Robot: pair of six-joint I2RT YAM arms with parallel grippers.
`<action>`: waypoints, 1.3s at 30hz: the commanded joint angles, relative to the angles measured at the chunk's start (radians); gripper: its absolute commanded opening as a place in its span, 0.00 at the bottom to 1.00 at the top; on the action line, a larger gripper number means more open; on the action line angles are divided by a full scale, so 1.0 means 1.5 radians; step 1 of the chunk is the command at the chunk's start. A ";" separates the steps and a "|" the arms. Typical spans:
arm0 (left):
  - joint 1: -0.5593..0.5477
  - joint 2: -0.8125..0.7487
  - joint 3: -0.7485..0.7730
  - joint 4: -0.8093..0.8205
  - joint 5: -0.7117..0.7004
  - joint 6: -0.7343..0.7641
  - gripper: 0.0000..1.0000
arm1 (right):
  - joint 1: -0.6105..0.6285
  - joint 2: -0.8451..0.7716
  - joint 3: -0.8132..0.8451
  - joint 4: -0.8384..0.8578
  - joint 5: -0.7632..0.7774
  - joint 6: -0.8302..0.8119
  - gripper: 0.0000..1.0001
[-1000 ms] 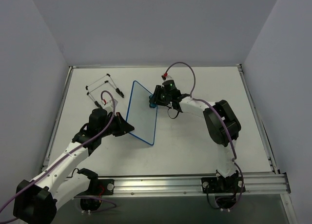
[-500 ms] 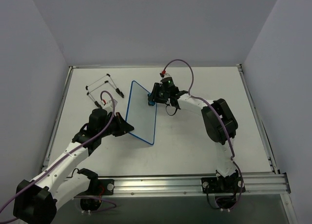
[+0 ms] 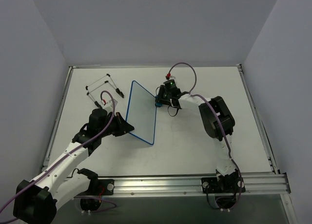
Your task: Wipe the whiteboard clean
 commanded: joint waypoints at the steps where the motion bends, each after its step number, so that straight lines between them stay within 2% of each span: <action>1: -0.031 -0.011 0.036 0.071 0.223 0.045 0.02 | 0.043 0.007 0.001 -0.058 -0.030 -0.001 0.00; 6: -0.031 -0.009 0.036 0.074 0.226 0.045 0.02 | 0.054 -0.016 0.022 -0.001 -0.121 0.036 0.00; 15: -0.031 -0.006 0.034 0.077 0.234 0.043 0.02 | 0.057 0.003 0.178 -0.049 -0.197 0.048 0.00; 20: -0.031 -0.004 0.034 0.081 0.233 0.041 0.02 | 0.065 -0.012 0.185 -0.056 -0.206 0.047 0.00; 31: -0.031 -0.020 0.045 0.043 0.205 0.056 0.02 | 0.032 -0.006 0.015 -0.051 -0.107 0.010 0.00; 35: -0.032 -0.027 0.051 0.021 0.184 0.066 0.02 | 0.015 -0.037 -0.081 -0.041 -0.066 -0.002 0.00; 39: -0.031 -0.034 0.067 -0.013 0.165 0.083 0.02 | 0.013 -0.071 -0.129 -0.031 -0.039 -0.004 0.00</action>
